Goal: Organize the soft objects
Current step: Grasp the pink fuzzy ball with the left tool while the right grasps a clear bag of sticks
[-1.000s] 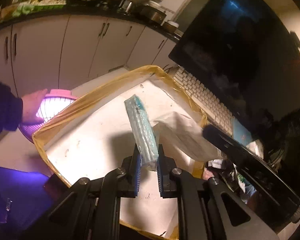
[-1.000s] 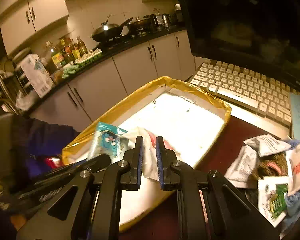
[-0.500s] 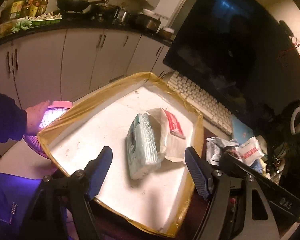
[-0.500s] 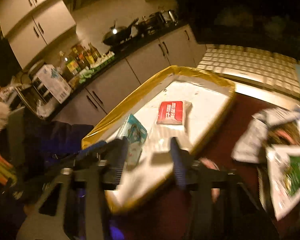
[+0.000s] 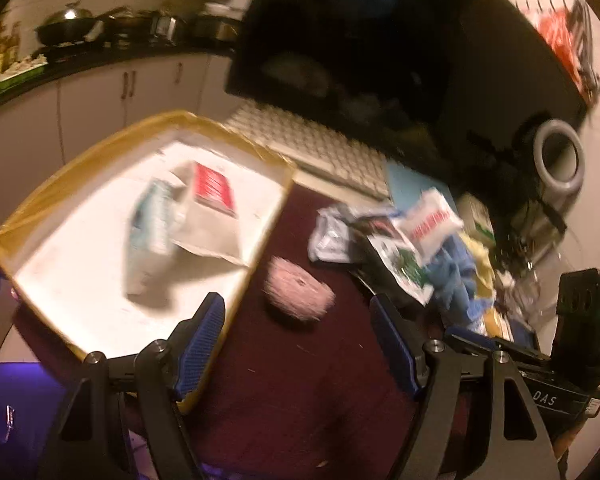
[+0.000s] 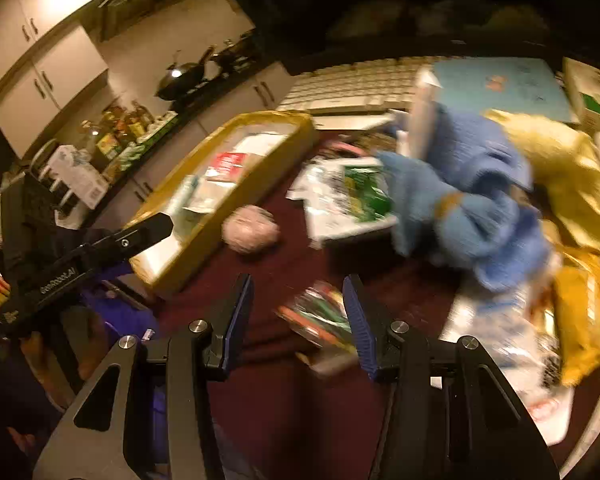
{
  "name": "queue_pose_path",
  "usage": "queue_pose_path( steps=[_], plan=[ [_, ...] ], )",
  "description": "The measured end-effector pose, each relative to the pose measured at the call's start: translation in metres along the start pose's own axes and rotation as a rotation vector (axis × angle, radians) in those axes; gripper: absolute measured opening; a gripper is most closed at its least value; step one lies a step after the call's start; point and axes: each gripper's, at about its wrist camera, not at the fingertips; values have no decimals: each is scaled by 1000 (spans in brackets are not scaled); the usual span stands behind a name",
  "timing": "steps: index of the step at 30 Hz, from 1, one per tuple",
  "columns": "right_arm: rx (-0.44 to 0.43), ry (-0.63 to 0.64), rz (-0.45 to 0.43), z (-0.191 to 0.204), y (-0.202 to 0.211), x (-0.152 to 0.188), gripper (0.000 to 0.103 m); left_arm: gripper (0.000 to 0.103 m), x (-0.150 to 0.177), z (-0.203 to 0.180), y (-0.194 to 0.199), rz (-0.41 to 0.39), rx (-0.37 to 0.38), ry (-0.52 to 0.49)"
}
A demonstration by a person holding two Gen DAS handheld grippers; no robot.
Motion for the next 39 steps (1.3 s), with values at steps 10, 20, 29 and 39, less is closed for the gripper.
queue_pose_path(
  steps=[10,20,29,39],
  plan=[
    [34,52,76,-3,-21,10,47,75,-11,-32,-36,75,-129,-136],
    [77,76,107,3,-31,8,30,42,-4,-54,-72,159,-271,-277],
    [-1,67,75,4,-29,6,23,37,12,-16,-38,130,-11,-36],
    [-50,-3,-14,4,-15,4,23,37,-1,3,19,-57,43,76]
  ],
)
Point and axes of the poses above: each gripper's, at about its wrist camera, not at the fingertips, and y roughly against the way its jaws point, z to its left, x to its underside, and after that the axes turned 8 degrees about -x, right-handed
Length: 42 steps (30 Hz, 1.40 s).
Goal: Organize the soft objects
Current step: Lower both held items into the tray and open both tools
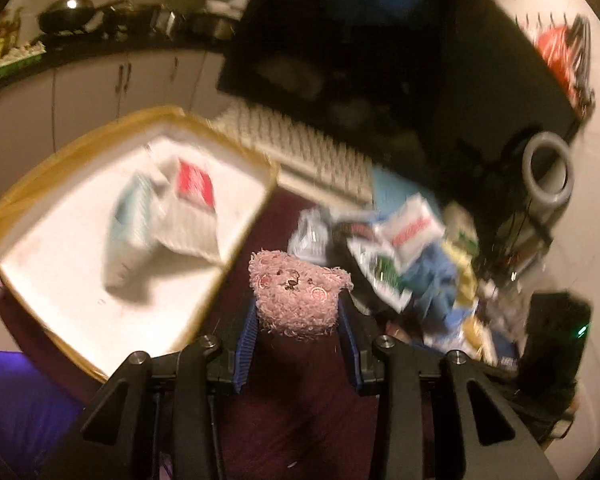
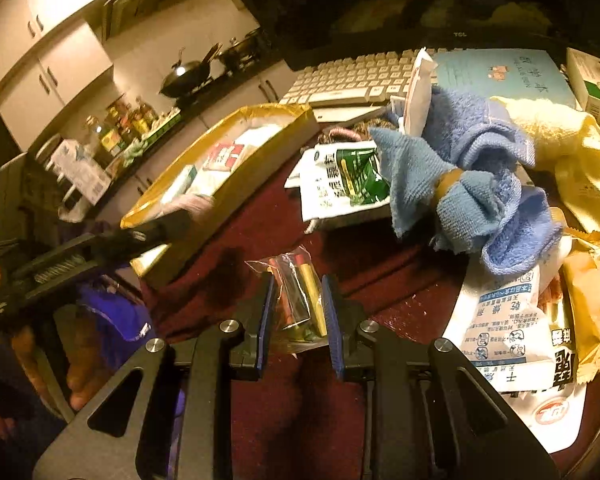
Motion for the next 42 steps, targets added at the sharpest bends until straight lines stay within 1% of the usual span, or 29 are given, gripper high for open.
queue_pose_path(
  steps=[3,5,7,9,10,13,16,17,19,22,23,24,29,32,35,36,37,38,40,42],
  plan=[
    [-41,24,3,17,-7,-5,23,37,-12,15,15,-70,-36,39],
    [-73,49,10,31,-16,-10,23,37,-17,27,18,-80,-53,52],
    [-119,49,24,46,-28,-17,23,37,-21,41,20,-90,-93,77],
    [-172,51,57,62,-47,-28,23,37,-26,58,22,-99,-122,118],
    [-177,56,67,67,-55,-32,23,38,-28,68,23,-102,-144,140],
    [-162,89,89,89,-84,-43,23,38,-33,92,16,-75,-215,185],
    [-151,104,113,101,-107,-49,23,38,-34,105,7,-56,-233,206],
    [-125,119,125,107,-117,-51,23,38,-34,107,5,-56,-248,206],
    [-86,147,120,113,-124,-54,24,38,-32,114,-1,-41,-276,212],
    [11,208,118,123,-139,-58,23,38,-32,119,-14,-5,-268,214],
    [50,224,124,124,-145,-58,24,38,-32,121,-15,-7,-273,211],
    [65,229,134,124,-149,-58,24,40,-33,120,-16,-19,-286,201],
    [67,232,165,121,-163,-60,24,40,-36,122,-23,-8,-293,199],
    [24,205,193,118,-168,-58,24,41,-37,121,-24,-8,-290,191],
    [-30,166,153,113,-158,-58,24,46,-36,123,-21,-11,-280,192],
    [-42,155,137,112,-155,-59,31,48,-36,122,-20,-12,-276,189],
    [-53,142,126,111,-150,-59,45,50,-35,122,-18,-16,-273,186],
    [-72,126,110,109,-145,-60,50,52,-35,121,-17,-21,-274,185],
    [-102,119,91,109,-135,-61,51,66,-33,120,-11,-41,-282,189],
    [-110,121,59,108,-121,-62,51,67,-31,119,-6,-56,-290,196]
  ],
)
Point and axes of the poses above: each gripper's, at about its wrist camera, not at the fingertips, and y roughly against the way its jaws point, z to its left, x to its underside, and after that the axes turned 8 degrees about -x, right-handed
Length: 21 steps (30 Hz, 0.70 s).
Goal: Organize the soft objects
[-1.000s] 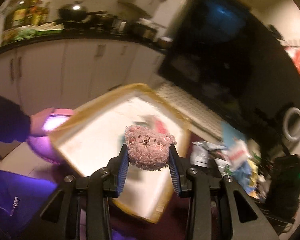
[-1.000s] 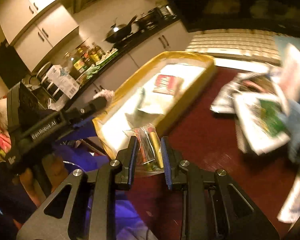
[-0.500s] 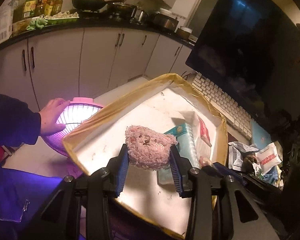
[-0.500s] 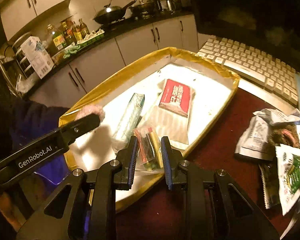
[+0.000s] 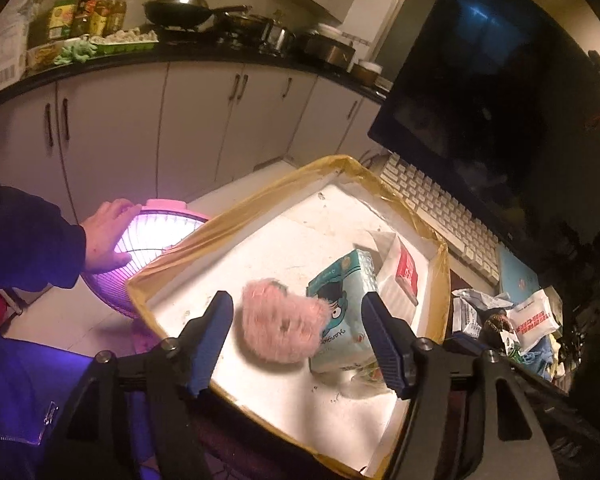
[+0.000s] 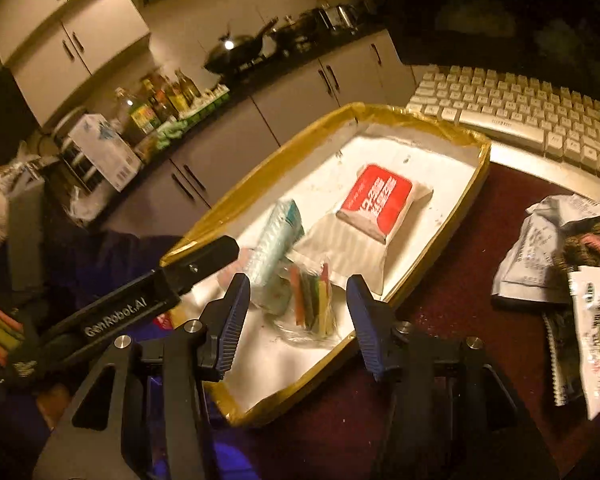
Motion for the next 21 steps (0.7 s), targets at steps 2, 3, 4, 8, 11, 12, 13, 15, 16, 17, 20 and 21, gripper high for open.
queue_pose_path(
  steps=[2,3,4,8,11,12,13,15,16,17,20,21],
  plan=[
    [-12,-1,-17,-1,15,3,51,67,4,-1,5,0,4,-2],
    [-19,-1,-21,-2,21,6,51,67,5,-2,7,-1,8,-2],
    [-24,-1,-25,-3,29,11,51,67,9,-5,12,-8,22,-5],
    [-3,-1,-33,-15,57,33,51,67,20,-22,27,-41,68,-25],
    [12,-36,-43,-31,77,48,50,67,29,-49,36,-36,132,-91],
    [15,-53,-46,-38,86,54,50,67,32,-59,39,-31,157,-117],
    [21,-62,-53,-44,93,56,50,68,35,-69,40,-25,180,-139],
    [45,-80,-84,-55,113,62,50,68,41,-87,39,-2,211,-178],
    [55,-88,-94,-59,120,63,50,68,44,-96,38,13,228,-198],
    [66,-100,-108,-63,128,65,50,68,47,-104,37,29,246,-214],
    [106,-126,-153,-77,154,68,50,68,56,-125,32,86,304,-249],
    [121,-132,-169,-81,161,68,50,68,59,-132,30,99,316,-261]
  ],
)
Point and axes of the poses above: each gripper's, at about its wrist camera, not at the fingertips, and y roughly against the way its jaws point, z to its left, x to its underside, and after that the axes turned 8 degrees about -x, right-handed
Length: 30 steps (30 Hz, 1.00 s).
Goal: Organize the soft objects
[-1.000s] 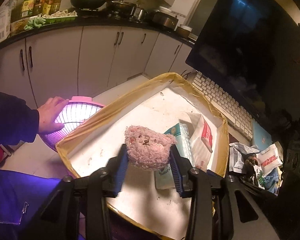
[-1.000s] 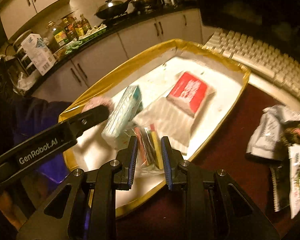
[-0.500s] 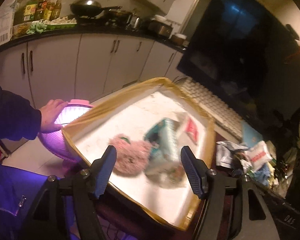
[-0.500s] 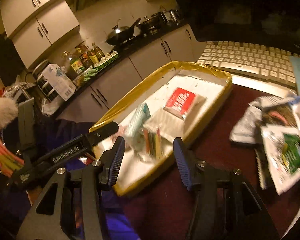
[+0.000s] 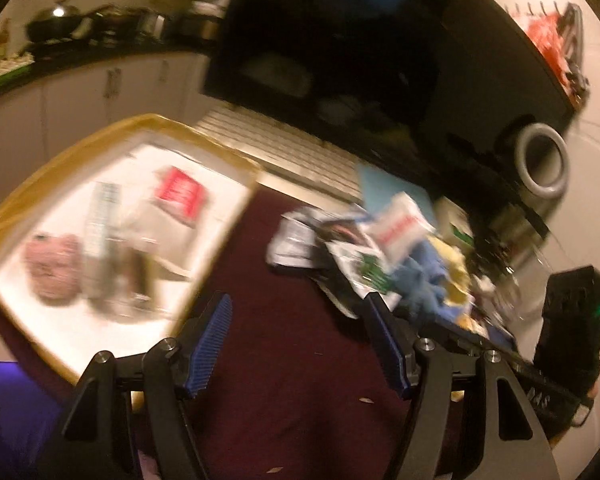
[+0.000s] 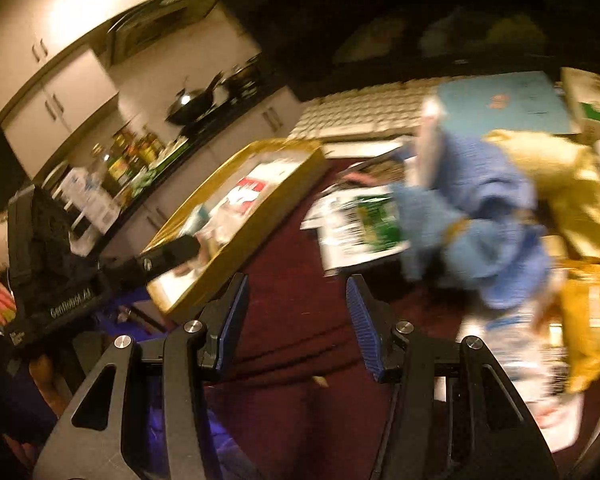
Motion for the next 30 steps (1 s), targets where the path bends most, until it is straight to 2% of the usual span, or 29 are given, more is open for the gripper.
queue_pose_path(
  steps=[6,8,11,14,19,22,25,26,27,28,30],
  plan=[
    [89,-104,-81,-34,26,-17,50,68,5,-22,-14,45,1,-47],
    [104,-94,-73,-38,20,-24,51,68,6,-24,-17,56,-6,-49],
    [195,-69,-73,-39,9,-31,50,68,7,-28,-20,73,-14,-58],
    [179,-85,-50,-47,-2,-35,51,68,6,-28,-22,73,-23,-59],
    [147,-78,-27,-53,-12,-22,50,68,-3,-34,-32,75,-26,-74],
    [151,-66,-21,-52,-14,-21,50,68,-12,-40,-51,94,-31,-88],
    [115,-65,-8,-54,-15,-19,50,67,-14,-46,-70,125,-39,-107],
    [104,-65,-9,-53,-15,-18,50,65,-15,-46,-74,129,-45,-101],
    [98,-63,-12,-52,-15,-18,50,55,-15,-47,-77,130,-45,-99],
    [101,-62,-6,-51,-17,-18,50,39,-14,-48,-80,137,-48,-100],
    [100,-65,12,-52,-20,-17,51,21,-13,-45,-84,139,-71,-88]
  ],
)
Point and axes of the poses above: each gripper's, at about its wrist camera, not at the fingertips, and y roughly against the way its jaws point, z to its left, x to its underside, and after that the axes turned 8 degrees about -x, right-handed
